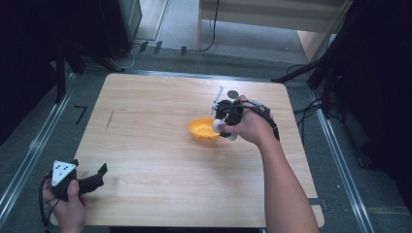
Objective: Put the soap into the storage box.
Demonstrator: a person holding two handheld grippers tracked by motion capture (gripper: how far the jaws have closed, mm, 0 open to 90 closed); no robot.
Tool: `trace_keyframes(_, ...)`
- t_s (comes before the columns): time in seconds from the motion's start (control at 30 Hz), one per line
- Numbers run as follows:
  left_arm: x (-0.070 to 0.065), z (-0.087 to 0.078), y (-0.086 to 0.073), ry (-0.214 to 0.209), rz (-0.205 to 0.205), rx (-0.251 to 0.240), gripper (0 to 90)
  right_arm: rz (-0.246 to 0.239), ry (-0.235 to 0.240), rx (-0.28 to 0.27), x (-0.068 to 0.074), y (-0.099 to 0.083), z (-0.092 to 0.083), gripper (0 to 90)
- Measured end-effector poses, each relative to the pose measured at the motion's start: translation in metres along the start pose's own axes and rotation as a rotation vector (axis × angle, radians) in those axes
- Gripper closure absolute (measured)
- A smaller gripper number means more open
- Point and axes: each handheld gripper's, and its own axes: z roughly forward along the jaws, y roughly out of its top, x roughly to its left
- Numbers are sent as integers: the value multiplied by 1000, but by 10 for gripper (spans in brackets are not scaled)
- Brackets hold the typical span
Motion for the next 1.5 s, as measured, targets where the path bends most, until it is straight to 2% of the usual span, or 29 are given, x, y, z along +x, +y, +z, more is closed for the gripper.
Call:
trace_keyframes(0.47,1,0,0,-5,-6,3,12,-43,-7,11,-3,25,5,509)
trace_keyframes(0.53,1,0,0,-5,-6,3,12,-41,-6,18,-3,29,5,509)
trace_keyframes(0.67,-1,0,0,-1,6,1,13,-73,-15,27,-5,40,9,509)
trace_keyframes(1.0,-1,0,0,4,2,-1,33,-103,-23,68,-8,58,20,509)
trace_keyframes(1.17,-1,0,0,3,3,-2,33,-125,-36,80,-11,61,30,509)
trace_keyframes(1.5,-1,0,0,3,3,-1,33,-141,-20,108,-12,65,49,508)
